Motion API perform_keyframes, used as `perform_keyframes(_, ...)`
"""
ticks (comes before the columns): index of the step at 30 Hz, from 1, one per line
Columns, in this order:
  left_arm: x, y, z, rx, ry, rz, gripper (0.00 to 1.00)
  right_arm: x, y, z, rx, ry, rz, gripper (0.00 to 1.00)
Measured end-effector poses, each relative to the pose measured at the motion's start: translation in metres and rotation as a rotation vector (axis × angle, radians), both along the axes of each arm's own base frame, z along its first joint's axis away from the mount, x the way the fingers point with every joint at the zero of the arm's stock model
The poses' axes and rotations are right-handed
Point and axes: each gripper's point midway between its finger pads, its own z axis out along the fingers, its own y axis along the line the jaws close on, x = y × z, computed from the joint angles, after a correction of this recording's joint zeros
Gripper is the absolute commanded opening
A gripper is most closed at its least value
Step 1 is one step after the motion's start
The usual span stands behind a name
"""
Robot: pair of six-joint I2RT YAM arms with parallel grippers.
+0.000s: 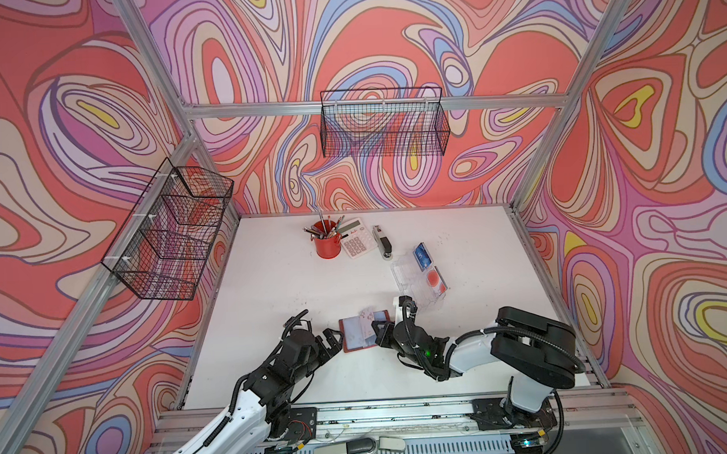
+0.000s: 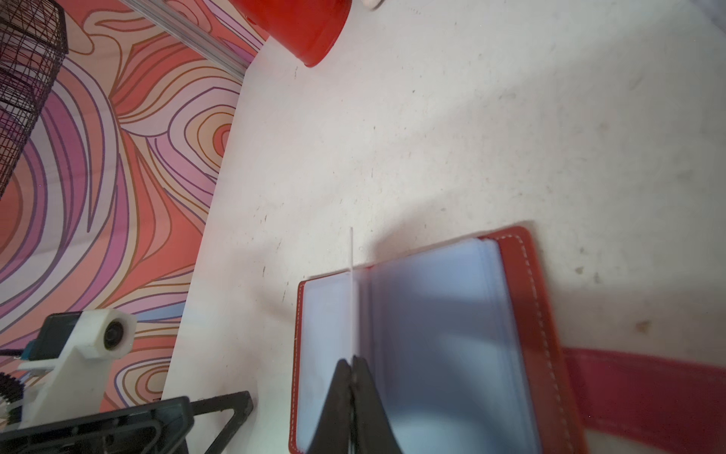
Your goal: Put the credit cards into the card holder
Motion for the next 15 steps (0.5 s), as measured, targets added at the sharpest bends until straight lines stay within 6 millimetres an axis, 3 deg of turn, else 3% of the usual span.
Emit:
perform_keyframes(4,0.001,-0.001,0.002,-0.002,-0.009,-0.003,1.00,0.001,-0.001,0.008,0.011,-0.010,-0.008,0.00)
perform_keyframes(15,0.002,-0.003,-0.001,0.008,-0.004,-0.014,1.00,-0.002,-0.002,-0.015,-0.031,0.024,0.004,0.00)
